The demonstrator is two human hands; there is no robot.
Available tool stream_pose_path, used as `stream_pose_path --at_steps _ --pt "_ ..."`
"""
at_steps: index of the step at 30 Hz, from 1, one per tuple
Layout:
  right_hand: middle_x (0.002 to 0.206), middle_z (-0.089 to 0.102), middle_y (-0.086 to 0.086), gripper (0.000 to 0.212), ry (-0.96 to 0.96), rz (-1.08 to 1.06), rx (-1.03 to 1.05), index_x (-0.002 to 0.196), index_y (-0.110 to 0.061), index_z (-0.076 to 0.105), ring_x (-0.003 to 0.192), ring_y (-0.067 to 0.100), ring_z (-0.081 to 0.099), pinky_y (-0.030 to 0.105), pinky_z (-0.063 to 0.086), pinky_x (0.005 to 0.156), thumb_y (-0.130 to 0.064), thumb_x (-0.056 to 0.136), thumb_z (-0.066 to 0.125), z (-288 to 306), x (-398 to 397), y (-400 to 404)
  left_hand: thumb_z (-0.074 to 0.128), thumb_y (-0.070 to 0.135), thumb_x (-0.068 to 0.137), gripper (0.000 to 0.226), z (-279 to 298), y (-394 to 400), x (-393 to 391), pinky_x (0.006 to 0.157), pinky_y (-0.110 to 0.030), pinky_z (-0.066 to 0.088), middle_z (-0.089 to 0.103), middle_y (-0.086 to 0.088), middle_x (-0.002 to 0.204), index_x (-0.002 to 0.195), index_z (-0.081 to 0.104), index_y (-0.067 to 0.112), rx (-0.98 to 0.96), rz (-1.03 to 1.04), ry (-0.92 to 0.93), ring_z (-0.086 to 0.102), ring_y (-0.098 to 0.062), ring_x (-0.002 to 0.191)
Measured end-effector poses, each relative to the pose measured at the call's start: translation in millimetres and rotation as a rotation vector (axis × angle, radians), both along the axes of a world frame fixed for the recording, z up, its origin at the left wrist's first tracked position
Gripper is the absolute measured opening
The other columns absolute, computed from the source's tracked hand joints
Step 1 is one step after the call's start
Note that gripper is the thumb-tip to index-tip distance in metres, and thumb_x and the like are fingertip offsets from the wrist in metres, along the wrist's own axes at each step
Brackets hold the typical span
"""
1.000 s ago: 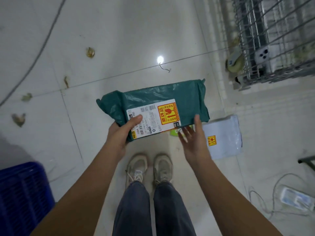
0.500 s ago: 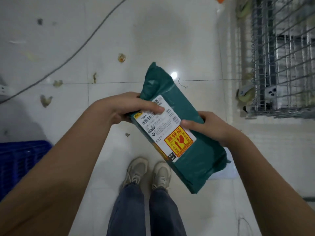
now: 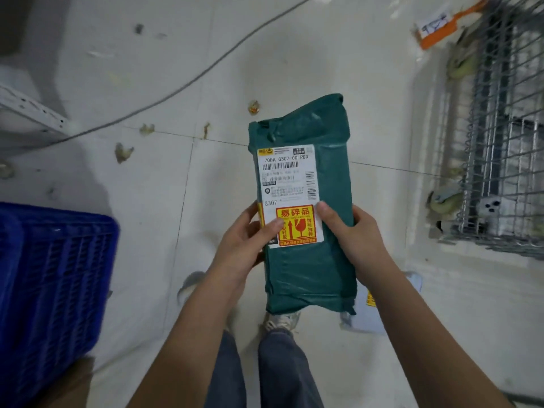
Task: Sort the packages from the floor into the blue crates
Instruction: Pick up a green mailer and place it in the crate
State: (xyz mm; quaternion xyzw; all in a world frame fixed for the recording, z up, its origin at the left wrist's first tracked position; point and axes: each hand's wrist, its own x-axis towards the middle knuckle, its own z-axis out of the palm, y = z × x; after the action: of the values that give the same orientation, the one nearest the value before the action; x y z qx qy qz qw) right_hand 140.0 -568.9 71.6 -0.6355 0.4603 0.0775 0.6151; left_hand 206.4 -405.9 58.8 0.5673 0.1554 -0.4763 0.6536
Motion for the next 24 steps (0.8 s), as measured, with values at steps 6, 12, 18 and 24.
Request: stream_pose_path --at_steps 6,12,18,24 --pt "0.080 0.073 -0.021 0.048 -0.027 0.048 -0.005 0.084 -0.036 0.065 0.071 0.003 0.070 0.013 0.052 0.052 -0.069 0.049 0.068 17.2 36.0 42.7 0.070 0.031 0.076 0.062 20.1 43.5 32.0 0.065 -0.017 0.056 0.074 0.010 0.101 0.133 0.048 0.031 0.033 0.033 -0.024 0.071 -0.007 0.089" --pt "0.077 0.075 -0.009 0.014 -0.084 0.057 0.037 0.079 -0.030 0.069 0.065 0.009 0.071 0.017 0.051 0.048 -0.044 0.077 0.069 45.5 86.2 108.1 0.069 0.027 0.079 0.052 66.4 112.7 79.2 0.073 -0.024 0.051 0.074 0.006 0.102 0.128 0.051 0.031 -0.020 0.169 -0.076 0.071 -0.007 0.088" --pt "0.075 0.074 -0.008 0.016 -0.152 0.203 0.019 0.073 -0.029 0.070 0.062 0.008 0.070 0.016 0.049 0.044 -0.040 0.078 0.061 103.6 138.9 189.1 0.064 0.029 0.083 0.039 125.4 198.6 100.6 0.078 -0.024 0.054 0.074 0.012 0.100 0.120 0.057 0.039 -0.086 0.384 -0.190 0.070 -0.004 0.090" --pt "0.071 0.074 -0.003 0.022 -0.193 0.375 -0.010 0.069 -0.034 0.073 0.057 0.012 0.070 0.027 0.048 0.053 -0.037 0.080 0.054 174.5 176.2 270.6 0.057 0.033 0.088 0.033 187.6 267.6 102.8 0.064 -0.014 0.055 0.070 0.028 0.093 0.088 0.057 0.067 -0.108 0.544 -0.300 0.068 0.006 0.083"
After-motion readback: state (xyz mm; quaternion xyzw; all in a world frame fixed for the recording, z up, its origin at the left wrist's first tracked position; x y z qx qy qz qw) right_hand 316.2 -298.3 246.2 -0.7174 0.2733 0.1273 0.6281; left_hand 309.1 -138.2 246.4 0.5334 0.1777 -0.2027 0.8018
